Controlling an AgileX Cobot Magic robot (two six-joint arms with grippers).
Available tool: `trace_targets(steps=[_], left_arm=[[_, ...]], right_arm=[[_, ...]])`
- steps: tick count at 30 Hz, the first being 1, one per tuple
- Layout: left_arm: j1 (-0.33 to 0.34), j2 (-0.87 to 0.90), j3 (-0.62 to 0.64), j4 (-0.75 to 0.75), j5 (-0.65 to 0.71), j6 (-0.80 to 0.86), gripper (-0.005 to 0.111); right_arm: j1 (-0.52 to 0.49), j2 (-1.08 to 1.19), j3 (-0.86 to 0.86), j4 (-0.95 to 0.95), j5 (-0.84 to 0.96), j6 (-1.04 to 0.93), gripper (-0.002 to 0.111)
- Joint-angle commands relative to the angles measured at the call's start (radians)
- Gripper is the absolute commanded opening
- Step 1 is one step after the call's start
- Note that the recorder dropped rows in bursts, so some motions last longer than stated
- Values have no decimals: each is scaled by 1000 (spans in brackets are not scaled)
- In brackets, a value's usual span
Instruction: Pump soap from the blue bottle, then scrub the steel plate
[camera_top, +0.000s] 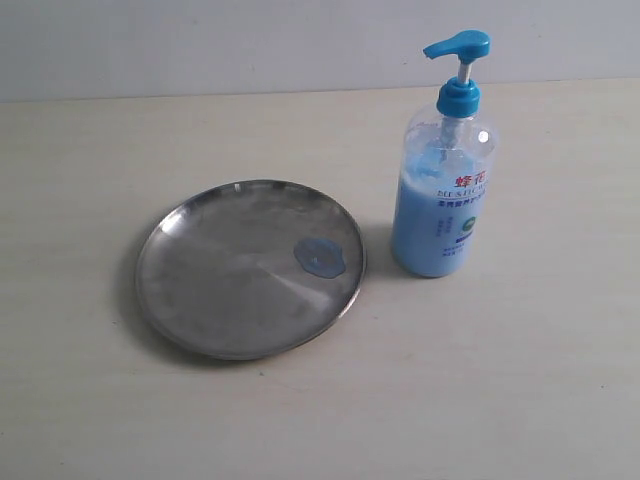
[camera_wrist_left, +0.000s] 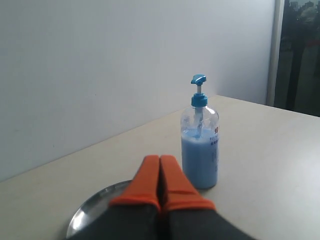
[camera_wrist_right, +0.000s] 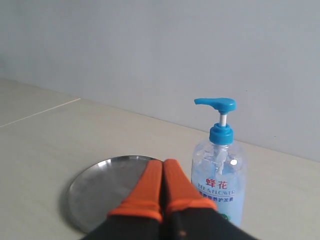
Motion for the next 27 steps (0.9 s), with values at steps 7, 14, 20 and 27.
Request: trace_targets(steps=[7, 14, 20, 27], left_arm=[[1, -4, 7, -3, -3, -6, 0], [39, -4, 56, 58, -93, -155, 0], [184, -4, 148, 268, -124, -394, 0], [333, -4, 231, 267, -130, -392, 0]], right_arm=[[0, -4, 1, -1, -6, 2, 0], [0, -4, 1, -3, -6, 2, 0], [0, -4, 1, -3, -6, 2, 0], [0, -4, 1, -3, -8, 2, 0]])
